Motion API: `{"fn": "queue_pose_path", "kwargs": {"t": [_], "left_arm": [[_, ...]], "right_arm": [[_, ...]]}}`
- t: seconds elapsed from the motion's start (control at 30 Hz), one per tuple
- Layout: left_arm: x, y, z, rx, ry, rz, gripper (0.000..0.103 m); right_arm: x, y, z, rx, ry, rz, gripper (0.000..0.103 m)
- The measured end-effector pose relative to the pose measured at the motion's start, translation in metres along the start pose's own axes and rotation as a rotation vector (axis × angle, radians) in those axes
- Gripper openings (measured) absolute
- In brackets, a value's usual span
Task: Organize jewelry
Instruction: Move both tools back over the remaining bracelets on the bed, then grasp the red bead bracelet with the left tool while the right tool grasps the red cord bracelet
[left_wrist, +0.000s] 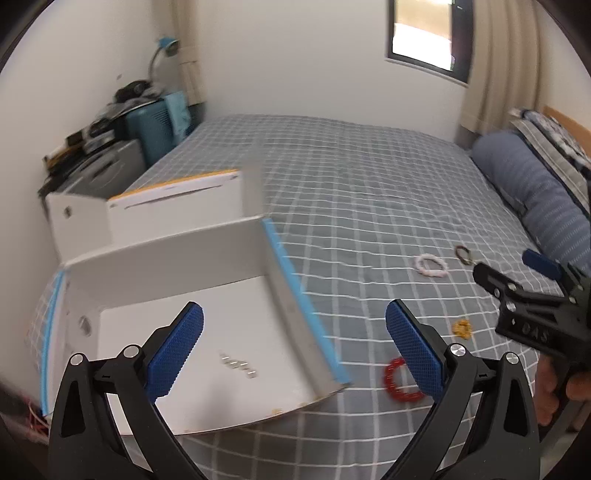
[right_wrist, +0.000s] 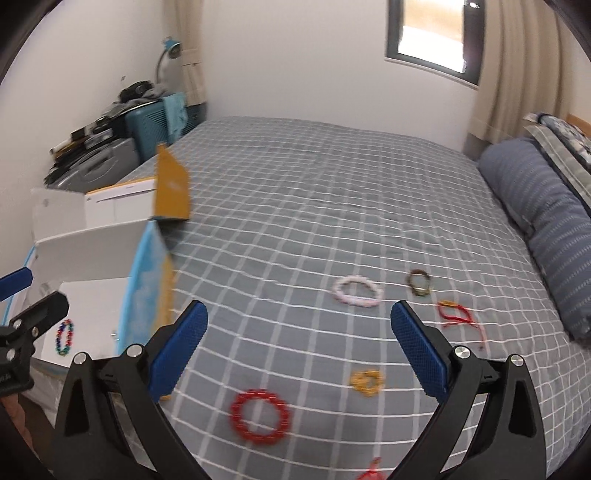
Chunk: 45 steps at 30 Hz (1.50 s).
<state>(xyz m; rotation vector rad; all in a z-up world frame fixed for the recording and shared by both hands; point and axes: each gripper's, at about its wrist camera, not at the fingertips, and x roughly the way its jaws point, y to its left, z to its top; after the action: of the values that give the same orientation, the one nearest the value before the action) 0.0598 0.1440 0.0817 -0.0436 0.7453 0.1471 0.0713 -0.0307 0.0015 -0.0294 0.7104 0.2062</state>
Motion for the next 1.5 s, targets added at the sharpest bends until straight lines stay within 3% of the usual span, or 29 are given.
{"fn": "queue_pose_path", "kwargs": {"t": [0.13, 0.33, 0.63, 0.87, 1.1, 1.5], "left_arm": [[0.010, -0.039, 0.001, 0.047, 0.011, -0.037, 0.097], [0.031, -0.097, 0.006, 0.117, 0.039, -0.100, 0.097], [0.068, -0.142, -0.003, 0.121, 0.098, -0.154, 0.097], [0.104, -0.150, -0.032, 0.148, 0.160, -0.174, 0.097], [0.116, -0.145, -0.055, 0.148, 0.187, -0.192, 0.097], [0.133, -0.144, -0.101, 0.191, 0.260, -0.200, 0.097]], "right_arm": [[0.011, -0.048, 0.003, 0.053, 0.012, -0.004, 0.095], [0.017, -0.105, 0.008, 0.067, -0.003, -0.090, 0.095], [0.055, -0.179, 0.007, 0.145, 0.057, -0.087, 0.095], [0.112, -0.207, -0.006, 0.132, 0.143, -0.109, 0.095], [0.168, -0.237, -0.031, 0.268, 0.263, -0.098, 0.095], [0.208, -0.252, -0.039, 0.354, 0.341, -0.100, 0.095]]}}
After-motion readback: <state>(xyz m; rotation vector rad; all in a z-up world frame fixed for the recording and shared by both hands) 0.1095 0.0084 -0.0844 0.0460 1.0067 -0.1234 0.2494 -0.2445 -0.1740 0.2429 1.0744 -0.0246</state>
